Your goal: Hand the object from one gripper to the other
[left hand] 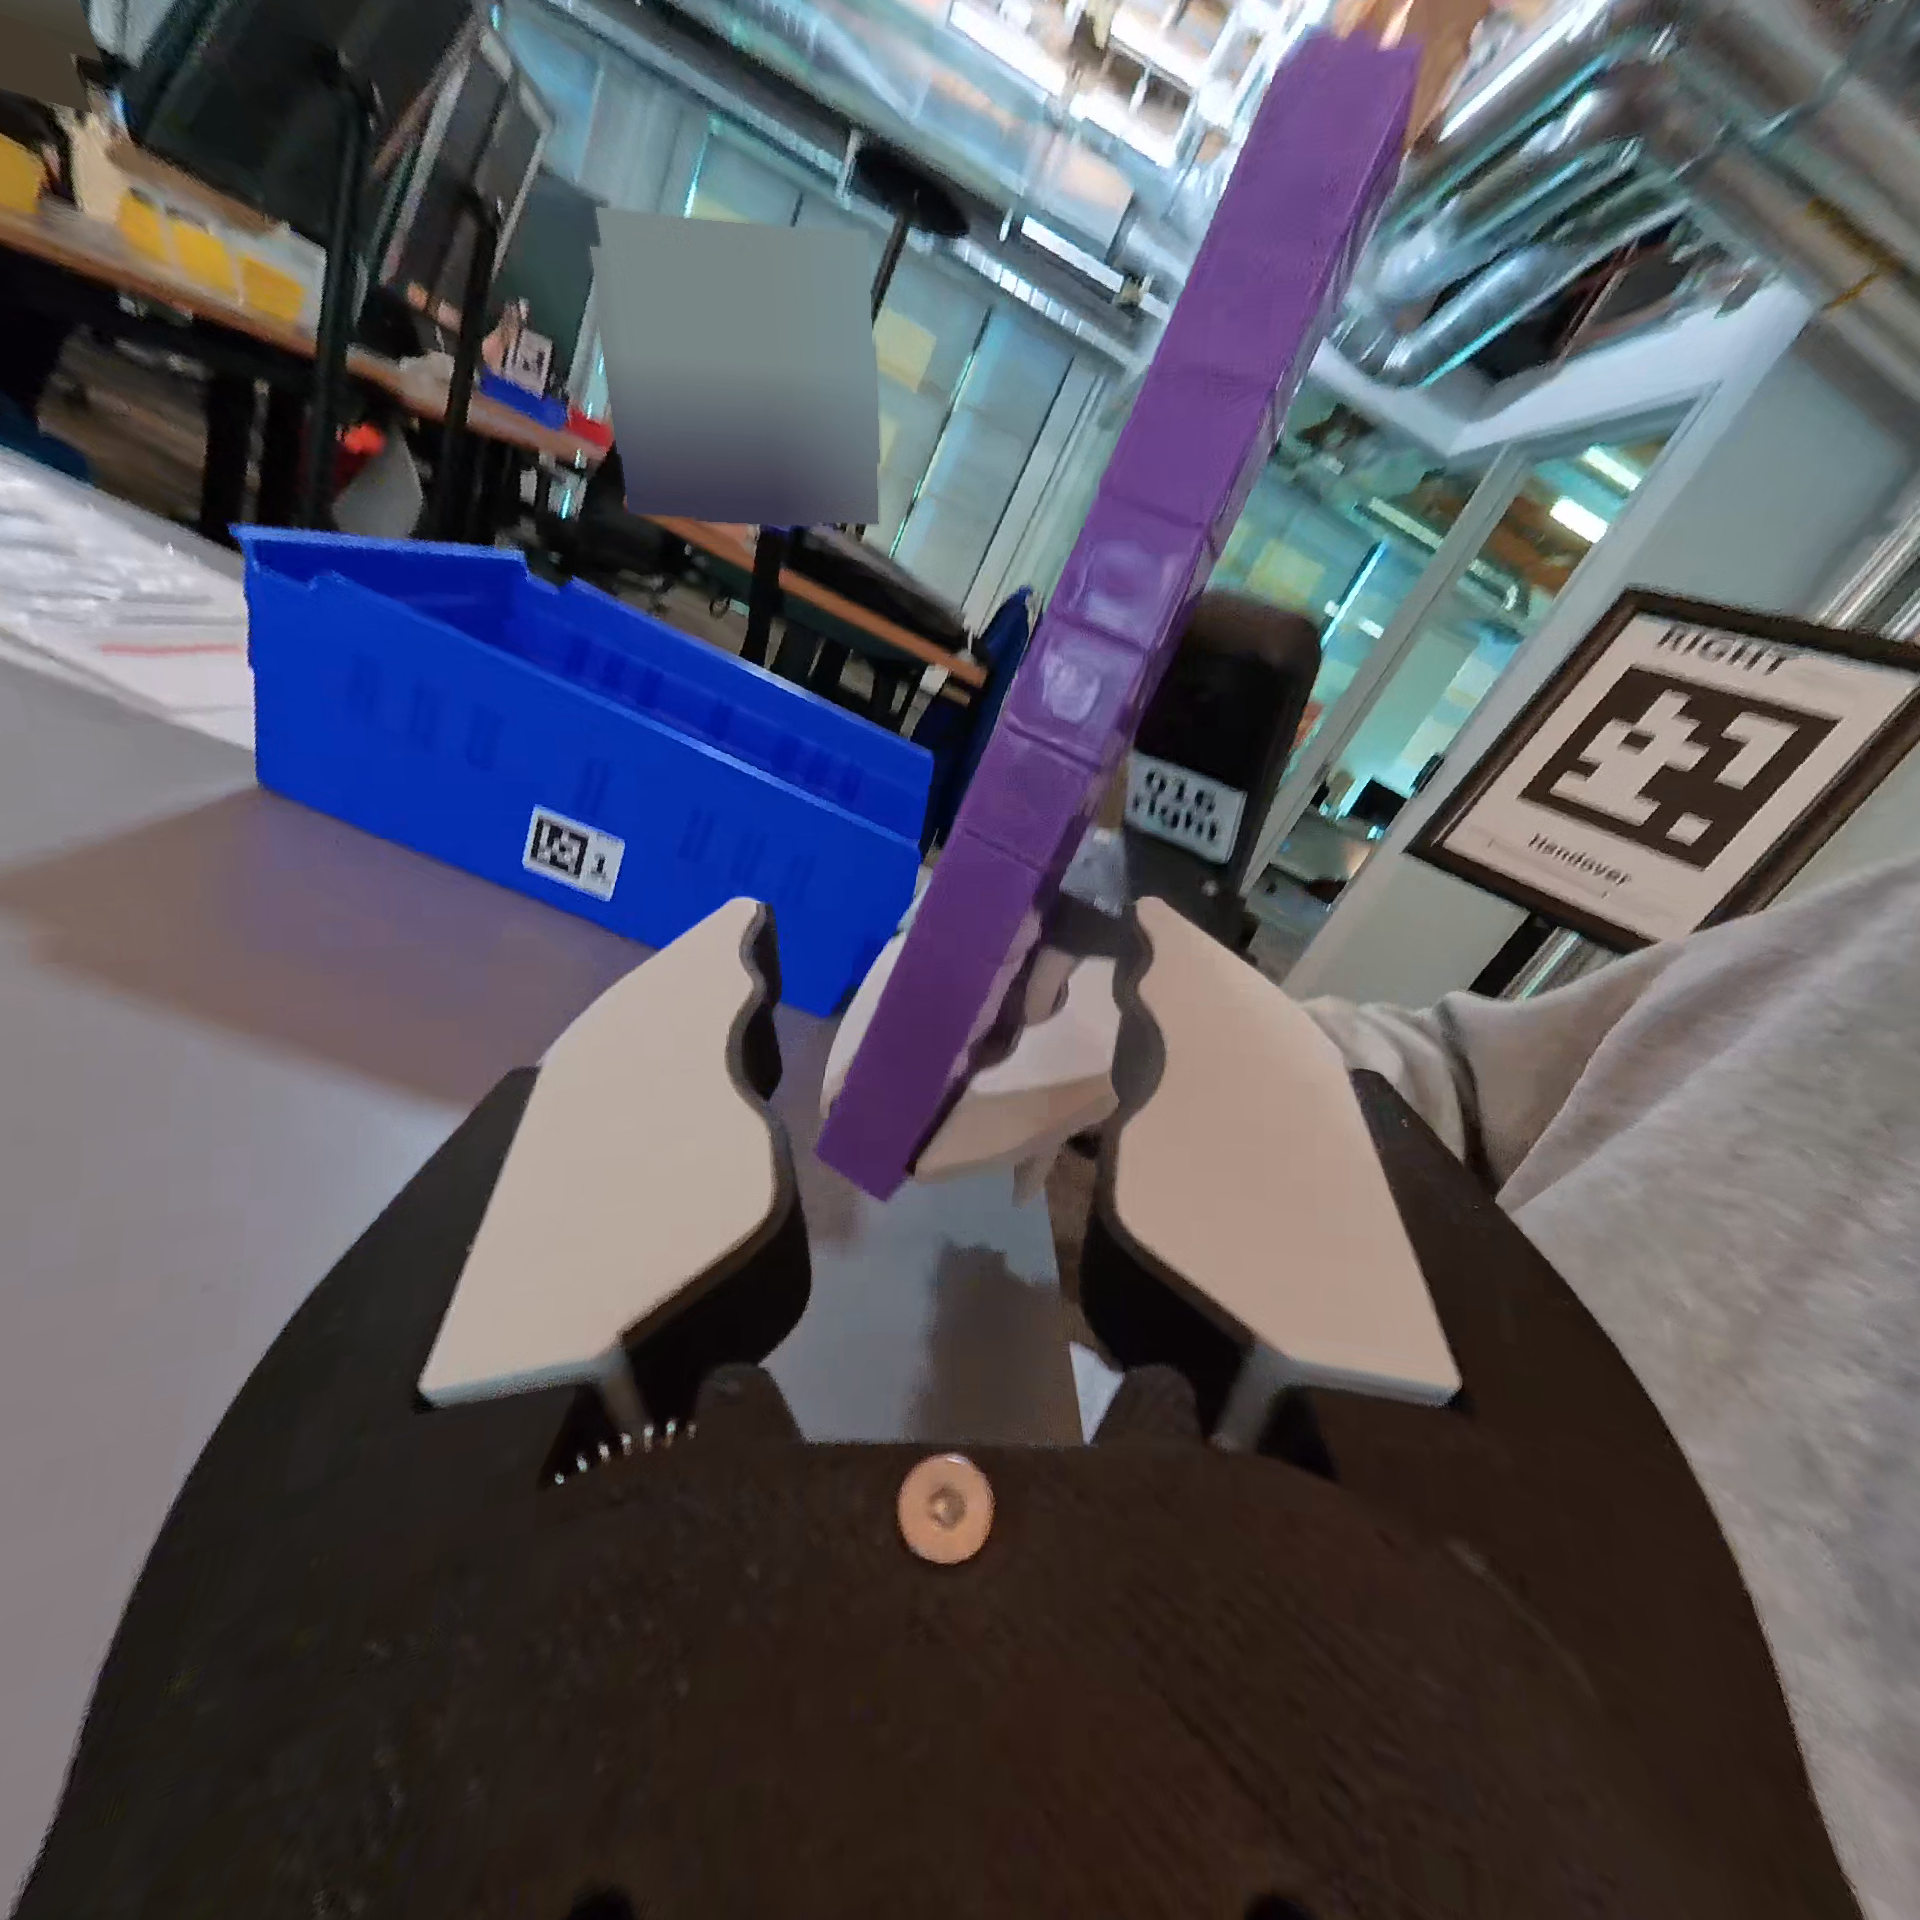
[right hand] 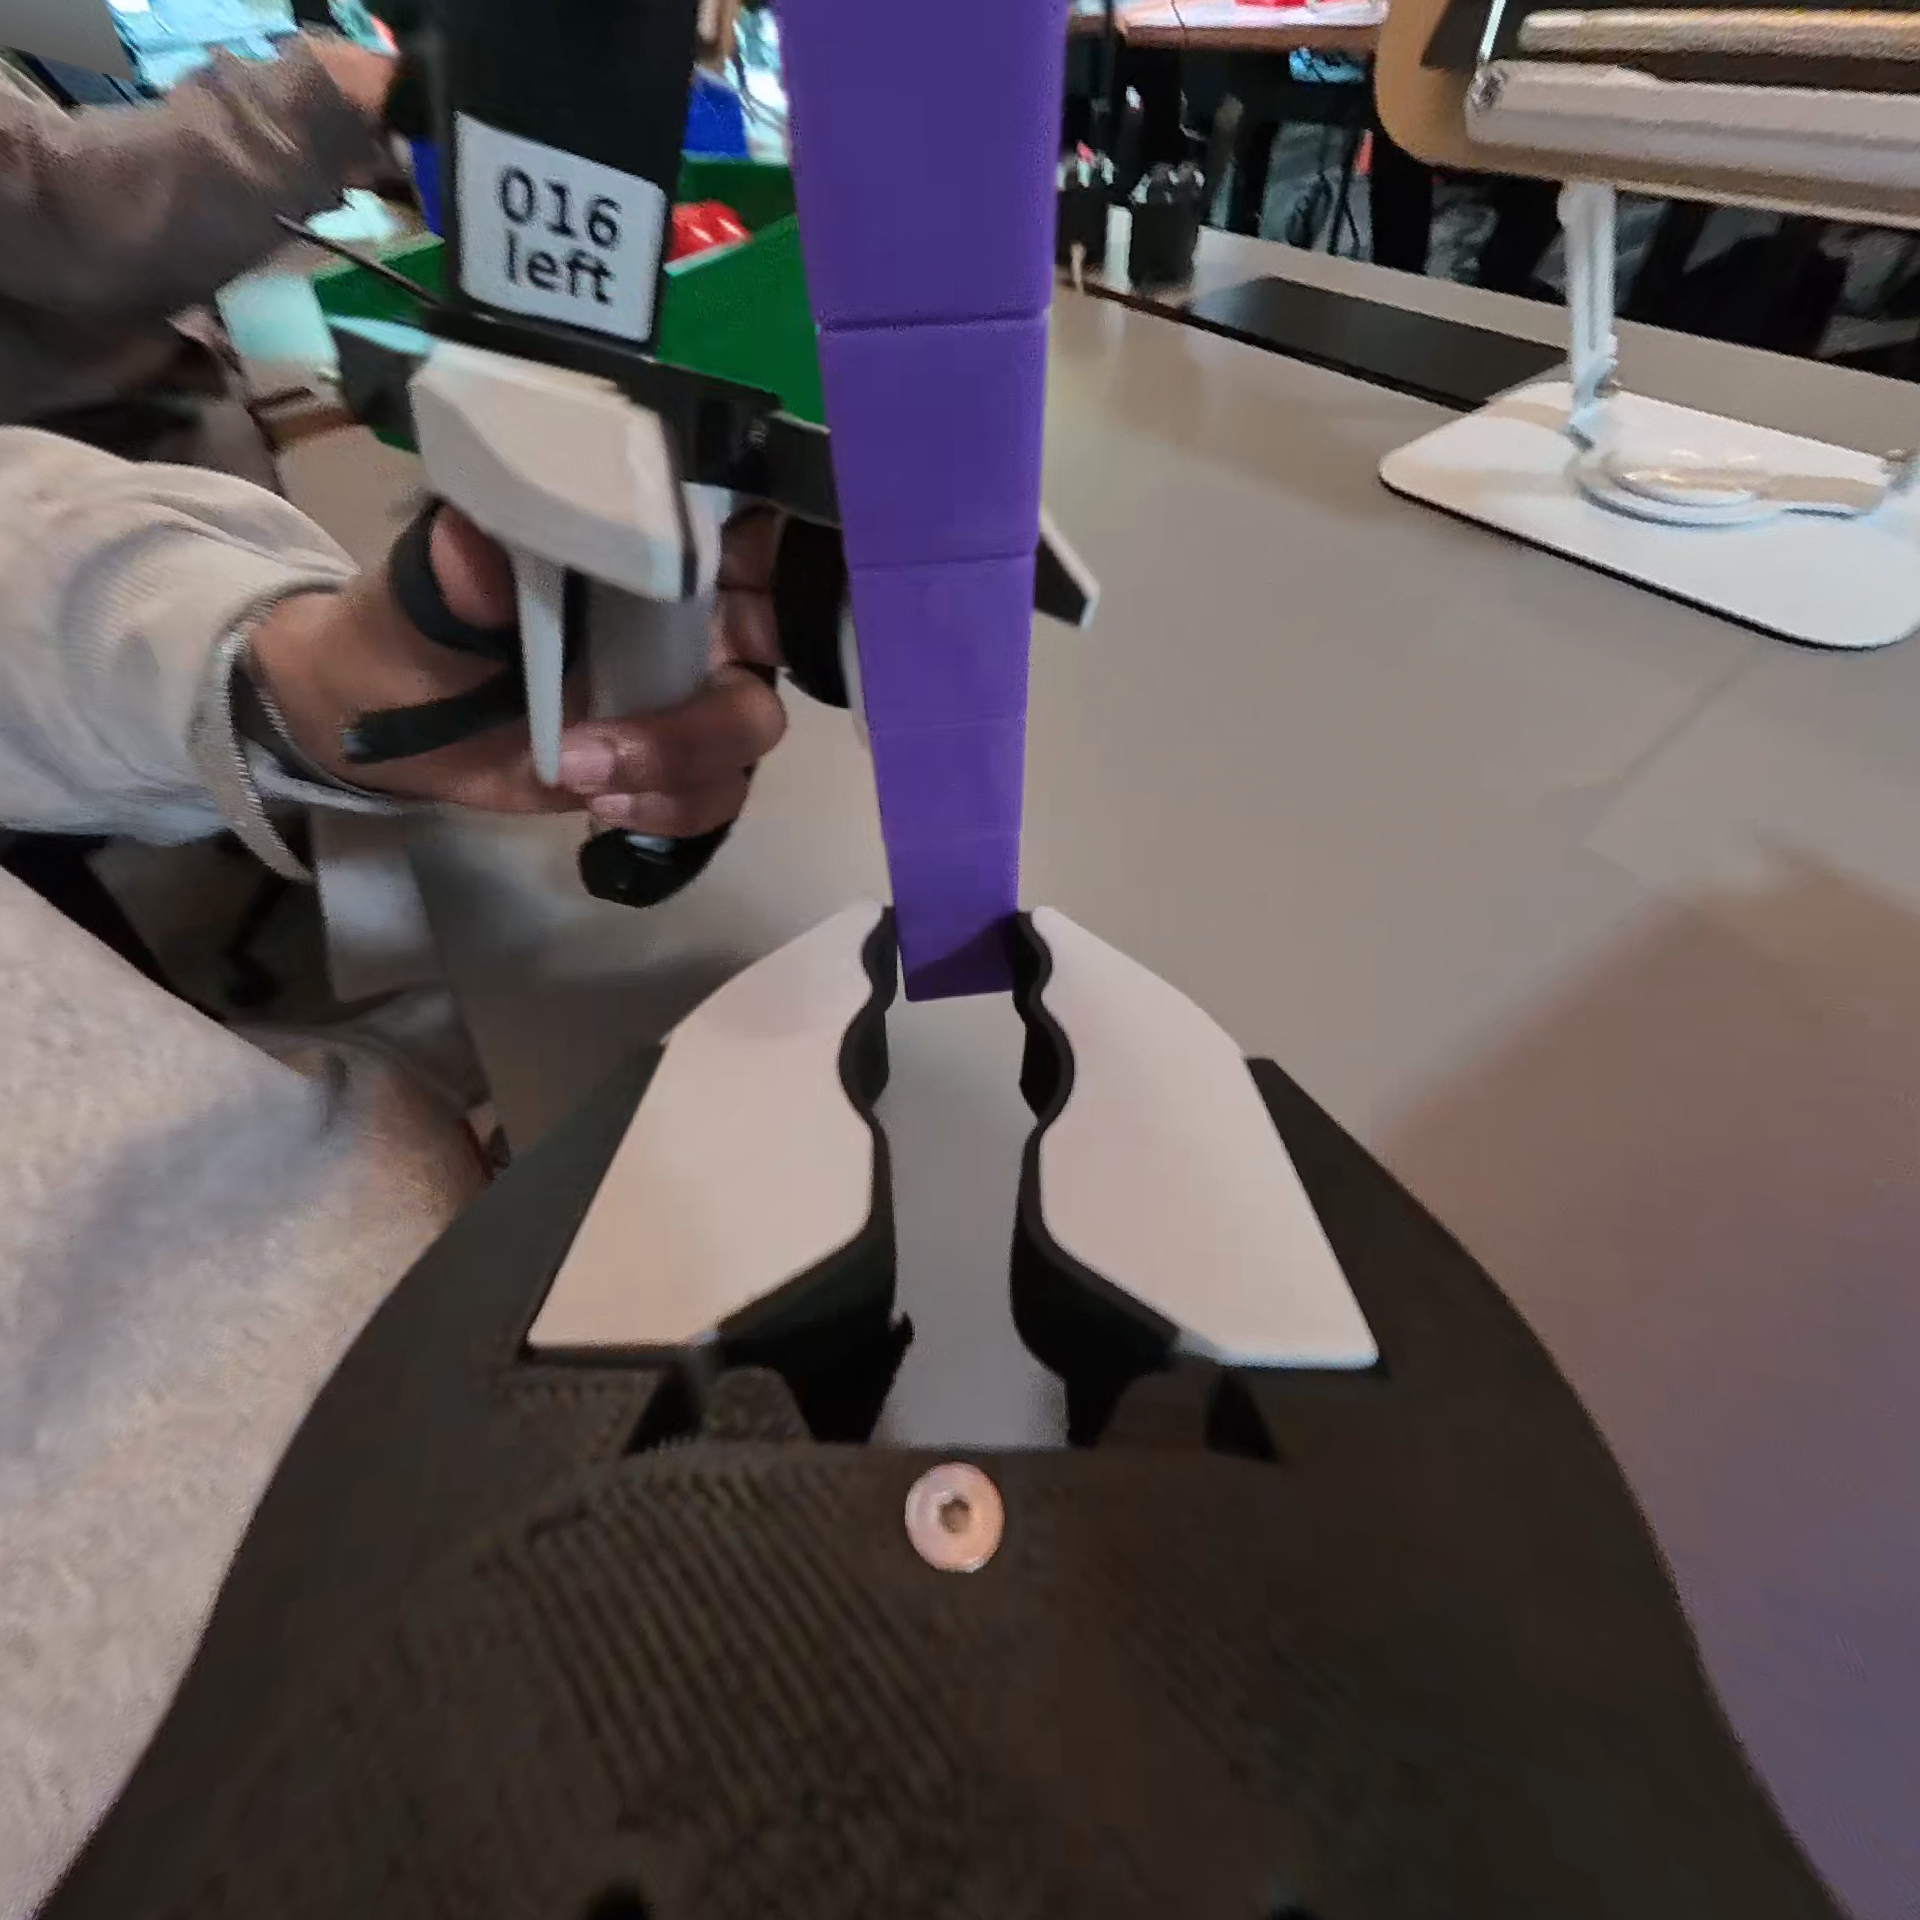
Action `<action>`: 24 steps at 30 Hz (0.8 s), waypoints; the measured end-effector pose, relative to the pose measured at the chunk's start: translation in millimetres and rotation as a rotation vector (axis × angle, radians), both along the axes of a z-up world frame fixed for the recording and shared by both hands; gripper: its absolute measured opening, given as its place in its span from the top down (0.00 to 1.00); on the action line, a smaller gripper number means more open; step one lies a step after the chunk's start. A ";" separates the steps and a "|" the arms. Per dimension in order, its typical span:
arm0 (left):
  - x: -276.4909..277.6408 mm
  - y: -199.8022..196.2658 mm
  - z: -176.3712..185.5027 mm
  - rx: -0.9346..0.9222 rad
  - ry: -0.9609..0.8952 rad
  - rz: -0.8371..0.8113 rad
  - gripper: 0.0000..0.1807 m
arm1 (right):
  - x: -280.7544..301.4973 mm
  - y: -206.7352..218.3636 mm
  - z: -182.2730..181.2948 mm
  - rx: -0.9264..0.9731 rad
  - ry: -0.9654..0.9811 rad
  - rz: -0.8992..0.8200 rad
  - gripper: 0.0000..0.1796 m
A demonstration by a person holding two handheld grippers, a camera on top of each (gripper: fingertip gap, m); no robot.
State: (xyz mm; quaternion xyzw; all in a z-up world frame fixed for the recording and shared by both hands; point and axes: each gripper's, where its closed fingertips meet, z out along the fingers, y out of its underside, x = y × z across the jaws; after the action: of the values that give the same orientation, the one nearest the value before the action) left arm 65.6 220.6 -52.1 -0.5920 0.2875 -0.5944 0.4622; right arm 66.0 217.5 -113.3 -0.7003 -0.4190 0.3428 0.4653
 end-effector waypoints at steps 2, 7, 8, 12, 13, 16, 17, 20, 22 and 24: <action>4.9 -0.9 -10.7 0.002 0.070 0.002 0.66 | 6.9 5.6 -5.5 -0.004 -0.059 -0.038 0.88; 9.3 -1.5 -23.5 -0.011 0.152 0.041 0.71 | 13.5 11.7 -23.2 -0.029 -0.192 -0.110 0.88; 9.8 -0.6 -26.8 -0.037 0.160 0.053 0.73 | 12.9 11.6 -26.5 -0.032 -0.216 -0.120 0.88; 2.1 9.1 -33.3 -0.201 0.083 0.137 0.76 | 11.9 13.0 -34.5 -0.003 -0.308 -0.174 0.88; -0.1 11.0 -34.7 -0.242 0.059 0.142 0.77 | 11.5 12.9 -35.5 0.003 -0.324 -0.184 0.88; -9.2 19.9 -37.4 -0.319 -0.004 0.171 0.81 | 9.0 11.6 -39.7 0.040 -0.375 -0.201 0.88; -12.5 23.2 -38.1 -0.336 -0.018 0.181 0.81 | 7.7 10.8 -40.8 0.061 -0.396 -0.204 0.88; -21.6 31.5 -41.0 -0.373 -0.044 0.207 0.86 | 0.6 6.4 -38.3 0.163 -0.446 -0.190 0.87; -25.9 34.4 -38.8 -0.378 -0.068 0.208 0.87 | -4.1 4.0 -32.6 0.256 -0.466 -0.172 0.86; -28.7 35.7 -32.7 -0.365 -0.094 0.196 0.88 | -6.6 3.8 -26.9 0.349 -0.474 -0.157 0.83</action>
State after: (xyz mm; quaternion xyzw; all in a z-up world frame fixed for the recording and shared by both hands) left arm 36.8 256.3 -84.8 -0.6625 0.0943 -0.6159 0.4158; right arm 59.4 221.3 -140.2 -0.7005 -0.5130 0.0557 0.4930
